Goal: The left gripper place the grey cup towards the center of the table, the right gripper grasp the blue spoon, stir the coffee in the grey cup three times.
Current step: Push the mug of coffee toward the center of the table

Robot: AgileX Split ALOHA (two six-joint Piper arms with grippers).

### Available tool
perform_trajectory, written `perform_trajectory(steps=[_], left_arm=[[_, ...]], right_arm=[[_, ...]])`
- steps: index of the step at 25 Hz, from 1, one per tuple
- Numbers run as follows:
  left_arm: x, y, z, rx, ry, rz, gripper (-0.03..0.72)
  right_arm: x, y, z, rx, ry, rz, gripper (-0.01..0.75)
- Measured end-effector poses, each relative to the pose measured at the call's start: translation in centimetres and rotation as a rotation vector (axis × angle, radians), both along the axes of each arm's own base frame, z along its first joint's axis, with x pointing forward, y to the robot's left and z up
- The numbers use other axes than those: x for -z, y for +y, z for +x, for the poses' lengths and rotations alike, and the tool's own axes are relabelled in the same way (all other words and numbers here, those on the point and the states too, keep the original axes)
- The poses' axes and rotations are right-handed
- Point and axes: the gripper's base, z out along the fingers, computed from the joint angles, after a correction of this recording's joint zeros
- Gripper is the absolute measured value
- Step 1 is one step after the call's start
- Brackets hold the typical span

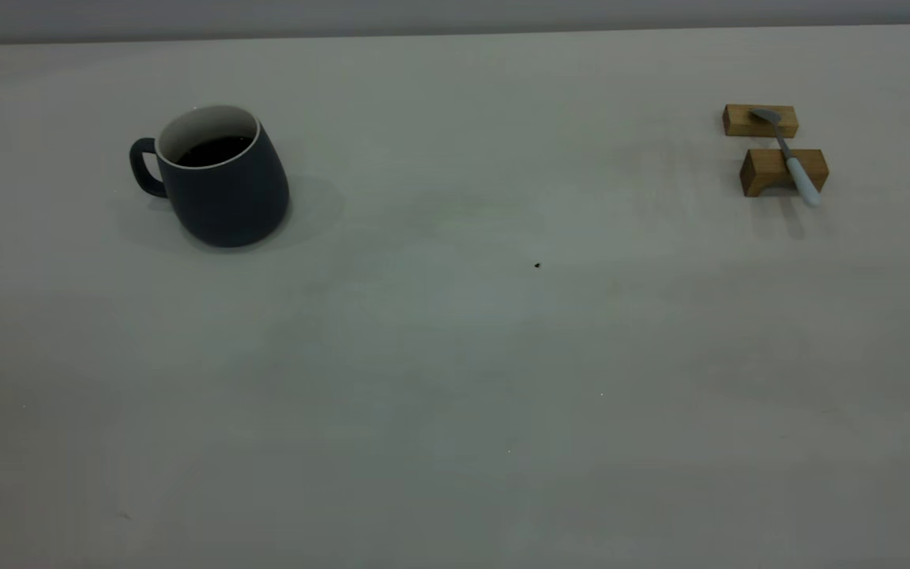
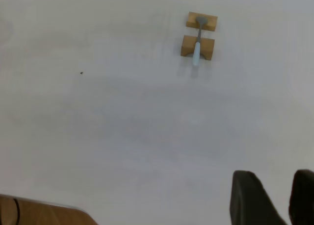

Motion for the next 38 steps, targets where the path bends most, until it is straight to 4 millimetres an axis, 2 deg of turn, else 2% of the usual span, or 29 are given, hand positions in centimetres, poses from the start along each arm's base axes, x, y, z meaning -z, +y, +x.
perform_trajectory(steps=[6,10,16,21,25,30,33,38], left_arm=[[-0.6,0.0,1.0,0.014,0.048,0.010,0.353],[-1.9,0.3,3.8,0.033,0.168,0.069,0.353],[-4.2,0.6,10.8,0.104,0.315,0.192,0.381],[-4.4,0.4,17.7,0.265,0.406,0.318,0.536],[-2.7,0.2,23.8,0.409,0.513,0.398,0.656],[0.7,0.0,30.8,0.569,0.642,0.466,0.672],[3.2,-0.4,34.0,0.694,0.709,0.519,0.672],[7.1,-1.9,37.9,0.949,0.753,0.641,0.672]], right_arm=[[0.0,0.0,0.0,0.000,0.000,0.000,0.240],[0.0,0.0,0.0,0.000,0.000,0.000,0.240],[0.0,0.0,0.0,0.000,0.000,0.000,0.240],[0.0,0.0,0.0,0.000,0.000,0.000,0.240],[0.0,0.0,0.0,0.000,0.000,0.000,0.240],[0.0,0.0,0.0,0.000,0.000,0.000,0.240],[0.0,0.0,0.0,0.000,0.000,0.000,0.240],[0.0,0.0,0.0,0.000,0.000,0.000,0.240]])
